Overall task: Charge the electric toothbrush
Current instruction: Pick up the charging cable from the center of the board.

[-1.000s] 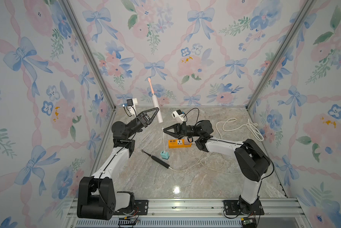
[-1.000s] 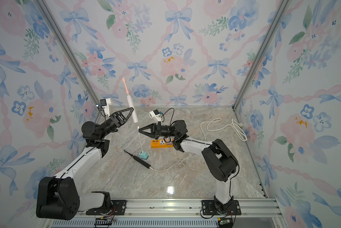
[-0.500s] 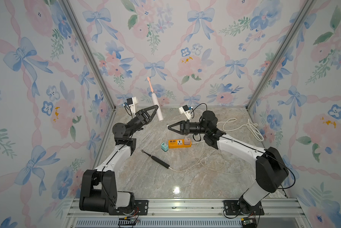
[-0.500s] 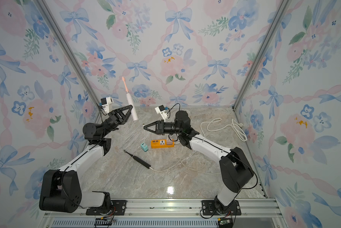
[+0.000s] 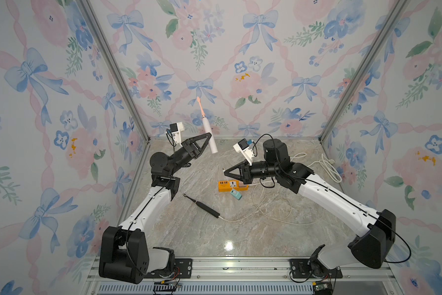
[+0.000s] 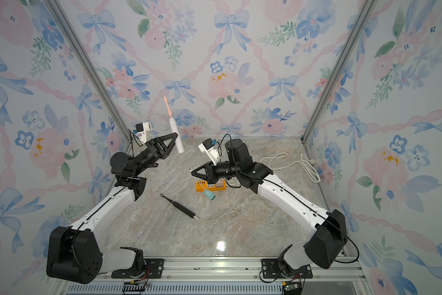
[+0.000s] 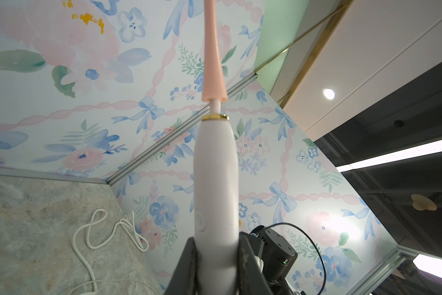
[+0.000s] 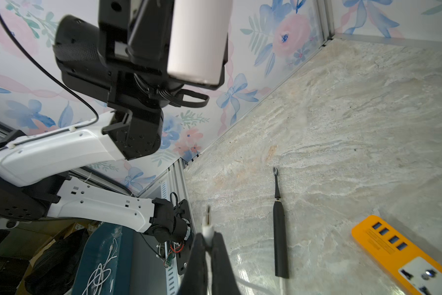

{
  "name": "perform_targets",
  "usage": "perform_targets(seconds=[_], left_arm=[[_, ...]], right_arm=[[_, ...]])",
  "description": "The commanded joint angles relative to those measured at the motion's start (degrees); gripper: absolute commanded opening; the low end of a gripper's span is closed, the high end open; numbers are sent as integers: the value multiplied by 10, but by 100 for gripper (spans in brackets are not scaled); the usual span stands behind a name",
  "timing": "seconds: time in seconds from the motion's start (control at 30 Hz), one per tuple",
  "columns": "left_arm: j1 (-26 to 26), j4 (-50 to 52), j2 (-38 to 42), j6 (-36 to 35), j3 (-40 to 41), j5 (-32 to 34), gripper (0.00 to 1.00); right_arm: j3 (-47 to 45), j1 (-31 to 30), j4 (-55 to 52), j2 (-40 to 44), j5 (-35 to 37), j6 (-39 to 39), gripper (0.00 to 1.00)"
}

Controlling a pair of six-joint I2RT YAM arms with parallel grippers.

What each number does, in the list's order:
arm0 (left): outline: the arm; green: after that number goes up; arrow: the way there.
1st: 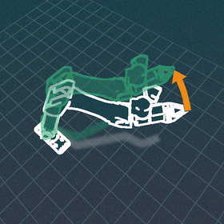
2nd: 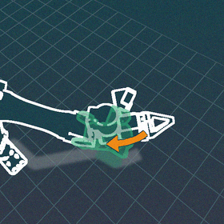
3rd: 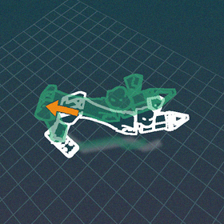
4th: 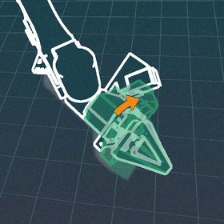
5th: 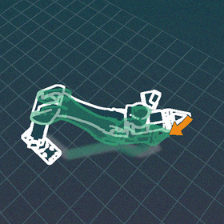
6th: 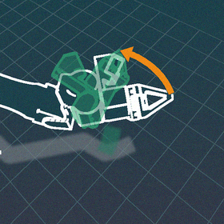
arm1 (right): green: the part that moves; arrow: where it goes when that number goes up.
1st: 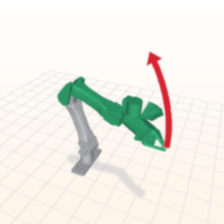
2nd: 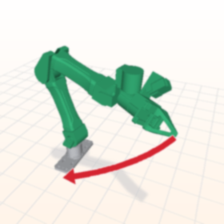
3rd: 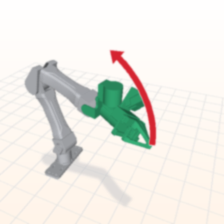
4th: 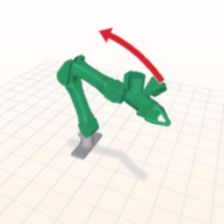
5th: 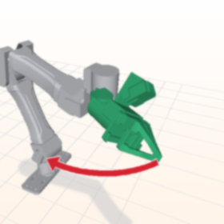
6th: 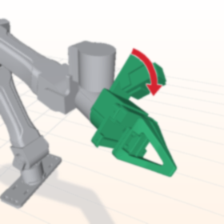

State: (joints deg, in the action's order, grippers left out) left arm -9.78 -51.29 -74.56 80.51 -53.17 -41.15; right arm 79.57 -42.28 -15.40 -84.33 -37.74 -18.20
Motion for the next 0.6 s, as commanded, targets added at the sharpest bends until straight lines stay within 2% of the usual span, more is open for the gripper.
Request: perform_targets(seconds=[0.0, 0.03, 0.1, 0.2, 0.33, 0.57], left_arm=[[-22, 340, 22, -139, -86, 114, 0], [-38, 457, 25, -192, -123, 186, 0], [-49, 544, 27, -207, -147, 252, 0], [-58, 601, 32, -190, -147, 294, 0], [-101, 715, 22, -187, -174, 393, 0], [-150, 775, 1, -147, -188, 451, 0]], right_arm=[[38, -18, -114, 22, 131, 119, 0], [43, -19, -131, 25, 169, 139, 0], [55, -22, -165, 25, 216, 172, 0], [72, -38, -207, 20, 266, 215, 0], [94, -69, -248, 4, 333, 264, 0], [99, -105, -264, -25, 413, 334, 0]])
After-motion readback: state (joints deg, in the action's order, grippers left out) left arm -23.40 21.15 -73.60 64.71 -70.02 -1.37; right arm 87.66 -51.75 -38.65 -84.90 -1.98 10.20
